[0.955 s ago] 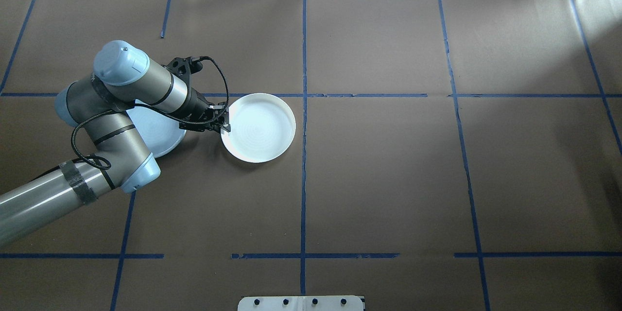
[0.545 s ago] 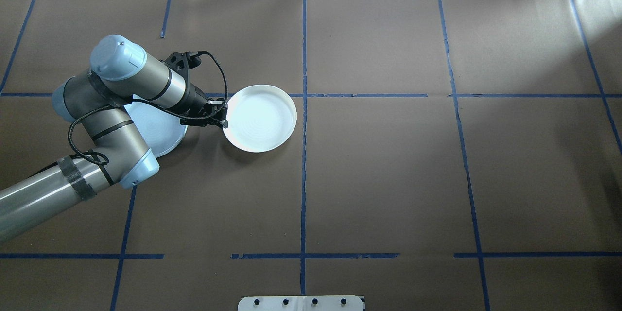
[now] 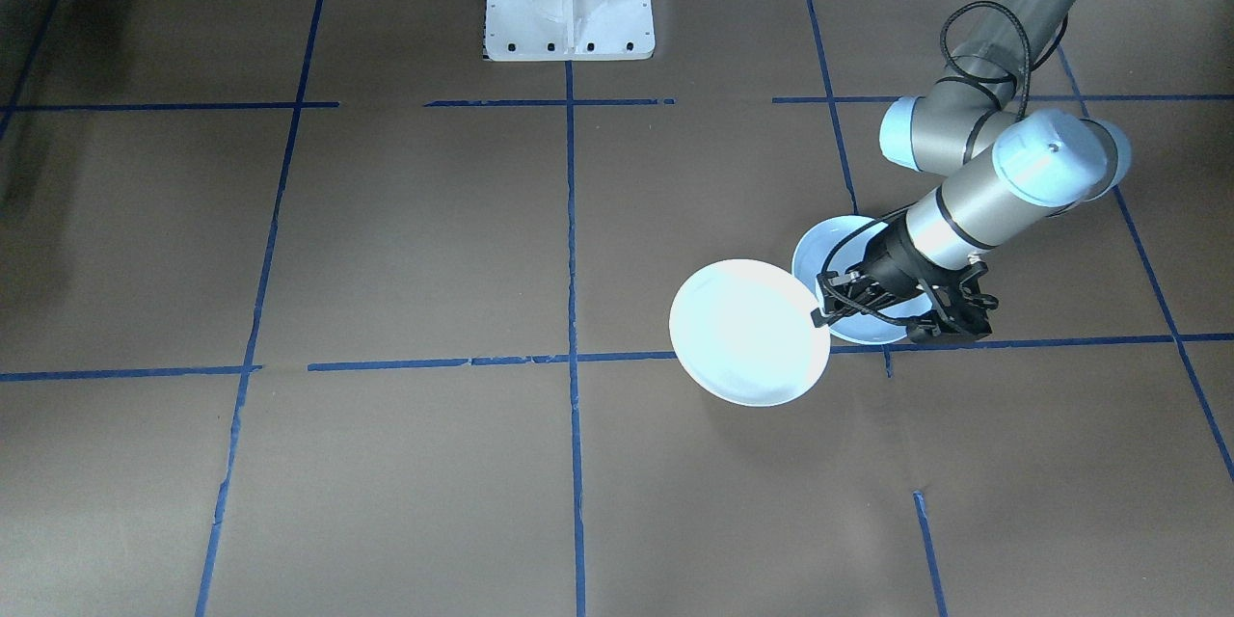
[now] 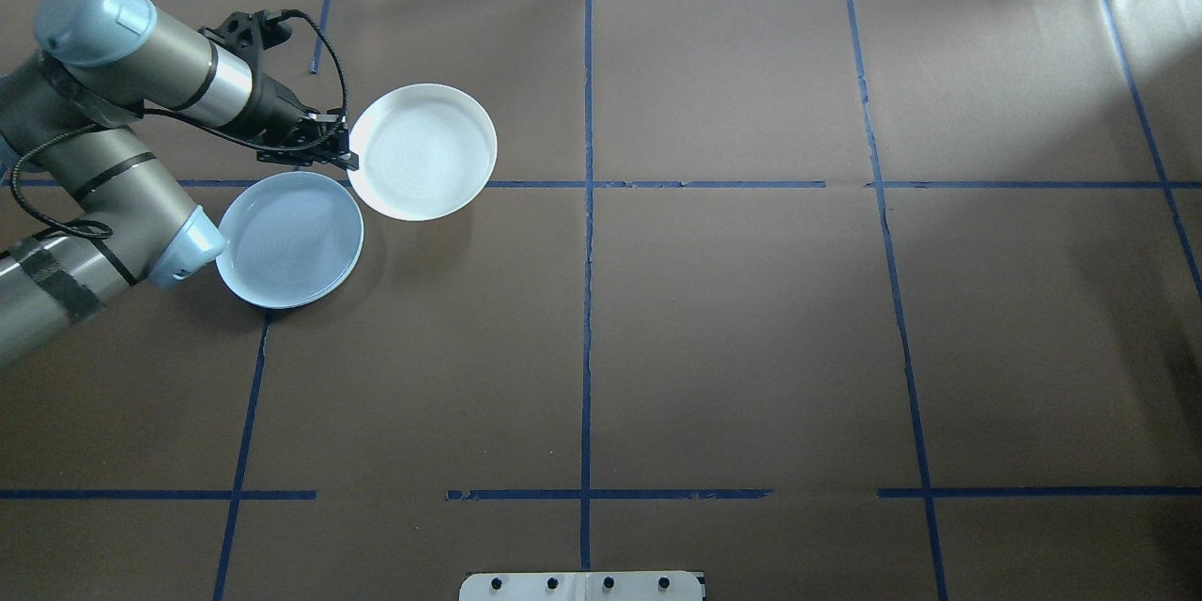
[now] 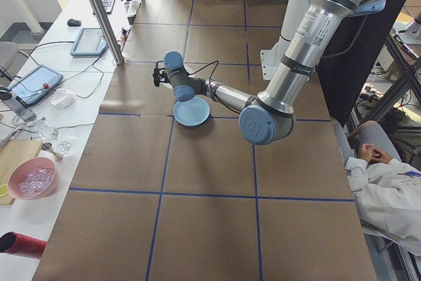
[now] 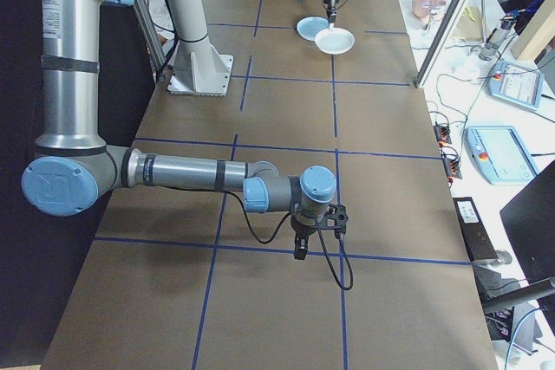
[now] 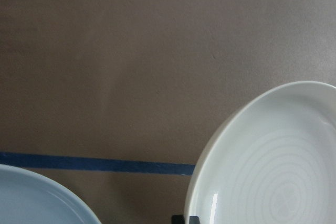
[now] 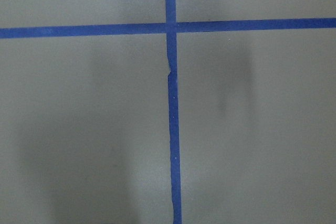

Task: Stack plate in center

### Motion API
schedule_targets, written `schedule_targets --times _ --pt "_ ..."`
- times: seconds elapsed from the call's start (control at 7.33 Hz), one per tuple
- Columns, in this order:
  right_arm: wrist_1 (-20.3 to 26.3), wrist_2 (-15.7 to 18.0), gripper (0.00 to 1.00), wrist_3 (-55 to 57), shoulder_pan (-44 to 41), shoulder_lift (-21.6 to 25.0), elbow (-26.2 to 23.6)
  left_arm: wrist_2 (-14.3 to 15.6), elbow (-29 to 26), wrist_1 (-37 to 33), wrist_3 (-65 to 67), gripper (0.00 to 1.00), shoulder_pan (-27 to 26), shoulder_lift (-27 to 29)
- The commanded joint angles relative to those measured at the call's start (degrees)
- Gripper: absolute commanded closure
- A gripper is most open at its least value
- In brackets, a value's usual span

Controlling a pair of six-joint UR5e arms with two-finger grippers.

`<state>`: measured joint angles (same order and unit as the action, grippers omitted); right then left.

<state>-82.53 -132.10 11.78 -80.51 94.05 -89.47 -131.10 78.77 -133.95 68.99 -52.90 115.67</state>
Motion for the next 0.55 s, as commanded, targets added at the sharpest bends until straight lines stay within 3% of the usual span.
schedule_targets --times 0.0,0.41 --pt "0.0 0.0 0.0 0.0 0.0 0.0 0.0 -1.8 2.9 0.1 -6.9 1.0 -1.8 -7.1" --pt "0.0 0.0 0.0 0.0 0.0 0.1 0.0 -3.4 3.7 0.3 -10.2 1.0 -2.0 -9.8"
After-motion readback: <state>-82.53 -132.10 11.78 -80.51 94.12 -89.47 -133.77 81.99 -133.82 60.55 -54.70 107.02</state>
